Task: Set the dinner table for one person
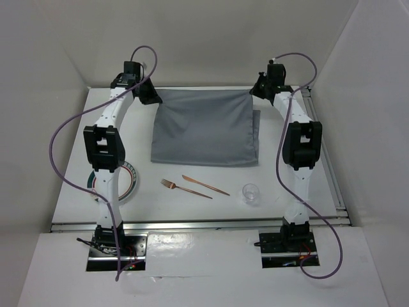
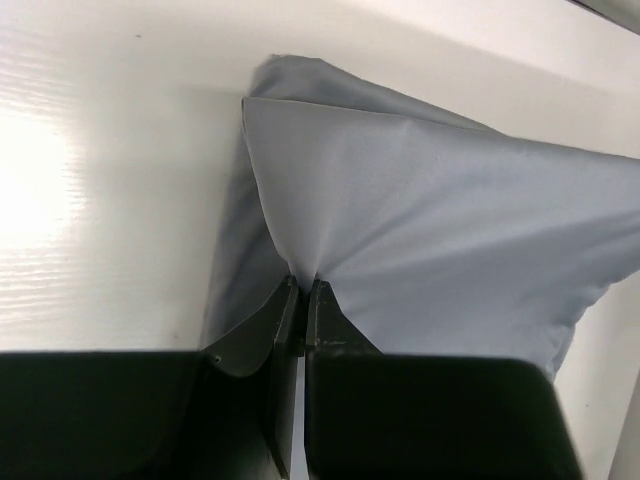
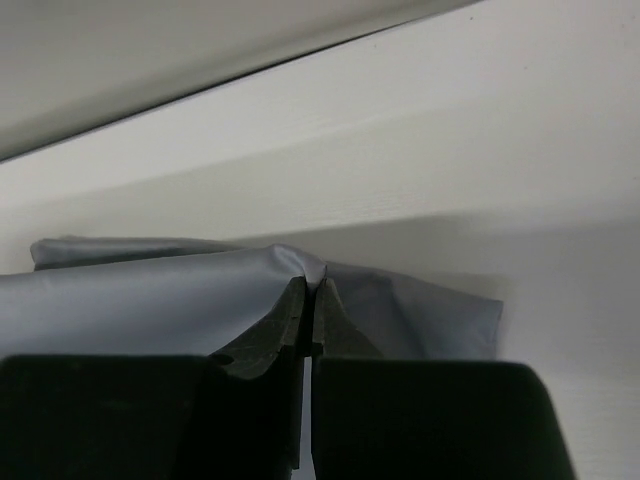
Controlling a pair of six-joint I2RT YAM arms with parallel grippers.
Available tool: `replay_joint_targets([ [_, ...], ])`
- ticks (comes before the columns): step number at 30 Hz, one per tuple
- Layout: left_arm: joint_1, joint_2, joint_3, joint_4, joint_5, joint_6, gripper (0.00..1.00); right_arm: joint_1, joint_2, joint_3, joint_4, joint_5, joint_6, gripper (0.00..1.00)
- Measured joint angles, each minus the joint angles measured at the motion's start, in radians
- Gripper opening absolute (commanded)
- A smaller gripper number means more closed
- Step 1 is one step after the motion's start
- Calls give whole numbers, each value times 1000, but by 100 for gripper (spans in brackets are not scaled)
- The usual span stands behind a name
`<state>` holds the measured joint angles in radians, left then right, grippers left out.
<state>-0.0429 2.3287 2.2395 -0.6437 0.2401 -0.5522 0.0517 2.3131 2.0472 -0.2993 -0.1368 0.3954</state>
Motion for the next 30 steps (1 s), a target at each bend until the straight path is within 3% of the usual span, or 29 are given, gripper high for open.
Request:
replay_joint_targets([
  [14, -41, 121, 78, 71, 107, -41, 0, -10, -93, -229, 59, 106, 17, 0],
  [30, -45, 159, 104, 122, 150, -84, 0, -40, -237, -273, 79, 164, 31, 0],
])
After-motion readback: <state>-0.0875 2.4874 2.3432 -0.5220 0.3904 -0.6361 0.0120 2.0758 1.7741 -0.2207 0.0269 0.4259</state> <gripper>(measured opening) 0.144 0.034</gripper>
